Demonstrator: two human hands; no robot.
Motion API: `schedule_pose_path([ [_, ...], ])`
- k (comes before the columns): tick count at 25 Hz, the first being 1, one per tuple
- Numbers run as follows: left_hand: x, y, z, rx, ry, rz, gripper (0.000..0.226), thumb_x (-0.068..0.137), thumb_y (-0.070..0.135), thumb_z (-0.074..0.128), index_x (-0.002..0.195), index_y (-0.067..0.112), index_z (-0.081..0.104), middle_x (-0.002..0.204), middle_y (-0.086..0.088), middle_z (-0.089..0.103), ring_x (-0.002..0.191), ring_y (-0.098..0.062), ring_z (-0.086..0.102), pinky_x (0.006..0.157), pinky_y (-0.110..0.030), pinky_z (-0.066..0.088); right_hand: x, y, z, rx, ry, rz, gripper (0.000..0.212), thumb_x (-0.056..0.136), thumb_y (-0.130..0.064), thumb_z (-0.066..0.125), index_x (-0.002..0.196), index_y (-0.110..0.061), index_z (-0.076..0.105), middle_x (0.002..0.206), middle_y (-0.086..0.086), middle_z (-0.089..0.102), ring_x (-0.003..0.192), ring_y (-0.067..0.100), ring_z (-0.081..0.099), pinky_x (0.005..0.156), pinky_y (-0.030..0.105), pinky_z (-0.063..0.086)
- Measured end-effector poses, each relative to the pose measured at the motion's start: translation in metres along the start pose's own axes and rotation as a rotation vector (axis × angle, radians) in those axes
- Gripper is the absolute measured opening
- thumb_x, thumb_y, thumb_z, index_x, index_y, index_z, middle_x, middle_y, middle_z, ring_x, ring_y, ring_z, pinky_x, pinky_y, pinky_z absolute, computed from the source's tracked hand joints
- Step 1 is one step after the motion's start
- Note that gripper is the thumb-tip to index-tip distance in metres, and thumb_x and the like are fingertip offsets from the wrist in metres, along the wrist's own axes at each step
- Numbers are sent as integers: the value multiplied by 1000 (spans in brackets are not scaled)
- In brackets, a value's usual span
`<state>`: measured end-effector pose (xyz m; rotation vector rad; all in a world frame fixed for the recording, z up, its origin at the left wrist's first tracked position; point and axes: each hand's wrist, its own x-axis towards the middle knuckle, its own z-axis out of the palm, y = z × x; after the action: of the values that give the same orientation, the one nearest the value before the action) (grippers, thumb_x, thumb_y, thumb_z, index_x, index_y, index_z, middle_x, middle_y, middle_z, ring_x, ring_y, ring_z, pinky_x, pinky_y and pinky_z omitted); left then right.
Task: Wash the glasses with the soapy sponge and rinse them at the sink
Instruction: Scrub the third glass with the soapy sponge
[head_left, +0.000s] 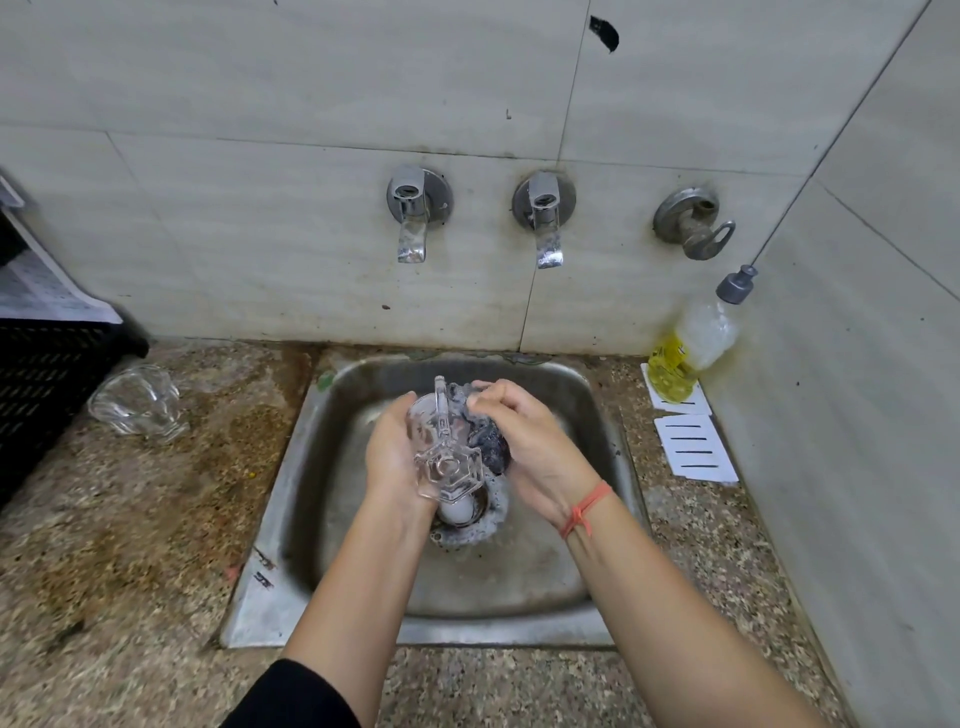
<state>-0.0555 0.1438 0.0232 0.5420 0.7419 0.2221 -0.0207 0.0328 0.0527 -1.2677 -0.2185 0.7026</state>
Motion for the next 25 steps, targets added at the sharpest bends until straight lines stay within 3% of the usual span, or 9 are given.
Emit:
schedule_pose_path([
  [1, 0, 1, -2, 22, -5, -5, 28, 94, 20, 46, 71, 10, 59, 62, -6, 61, 52, -20, 60, 55, -26, 49, -3, -5, -2, 1, -70, 29, 11, 88, -4, 60, 90, -15, 59, 101, 2, 57, 81, 6, 62, 73, 18, 50],
  [4, 0, 0, -7, 93, 5, -19, 15, 86, 20, 55, 79, 8, 61, 76, -12, 60, 60, -25, 59, 56, -28, 51, -5, -11, -8, -239, -172, 67, 54, 84, -1, 65, 129, -27, 47, 113, 2, 52, 80, -1, 61, 69, 11, 49],
  [8, 2, 1, -8, 159, 15, -107, 28, 90, 20, 48, 96, -3, 63, 96, -24, 63, 75, -34, 64, 65, -36, 56, 11, -12, -22, -333, -362, 112, 74, 78, 3, 68, 138, -31, 40, 139, 1, 38, 113, 19, 54, 98, 30, 46],
  [11, 2, 4, -6, 191, -2, -147, 36, 96, 15, 39, 83, -9, 64, 76, -24, 68, 63, -31, 69, 58, -33, 58, 17, -8, -29, -358, -587, 139, 80, 74, 5, 65, 140, -29, 37, 138, 7, 44, 116, 21, 53, 100, 34, 45],
  [13, 1, 5, -6, 161, 10, -123, 41, 96, 10, 38, 66, -5, 62, 60, -19, 64, 48, -25, 64, 48, -25, 54, 18, -2, -26, -255, -502, 135, 63, 80, 2, 63, 134, -24, 44, 127, 10, 52, 110, 19, 57, 97, 31, 48],
  [16, 5, 2, -7, 97, 29, -75, 22, 91, 14, 48, 87, -2, 62, 87, -23, 61, 66, -27, 63, 65, -32, 55, 24, 6, -12, -116, -207, 141, 34, 91, -5, 58, 123, -14, 53, 114, 12, 59, 94, 17, 61, 85, 29, 51],
  [20, 9, -3, -9, 2, 52, -60, 18, 89, 14, 48, 77, 7, 60, 78, -10, 56, 65, -23, 57, 64, -32, 49, 26, 17, 8, -143, 113, 118, 37, 88, -14, 63, 122, -23, 52, 114, 14, 61, 99, 24, 64, 90, 39, 52],
  [22, 8, 0, -16, -1, 24, -66, 21, 89, 17, 47, 79, 6, 62, 76, -11, 61, 65, -25, 61, 67, -34, 51, 20, 14, 4, -45, -32, 169, 51, 89, -8, 61, 133, -28, 45, 122, 16, 55, 95, 24, 65, 85, 37, 55],
  [25, 8, 3, -21, 34, 40, -72, 25, 90, 17, 47, 69, 8, 58, 66, -11, 59, 54, -24, 60, 56, -28, 52, 10, 6, -3, -12, -270, 198, 62, 89, 2, 59, 140, -29, 41, 129, 12, 49, 94, 21, 64, 87, 32, 54],
])
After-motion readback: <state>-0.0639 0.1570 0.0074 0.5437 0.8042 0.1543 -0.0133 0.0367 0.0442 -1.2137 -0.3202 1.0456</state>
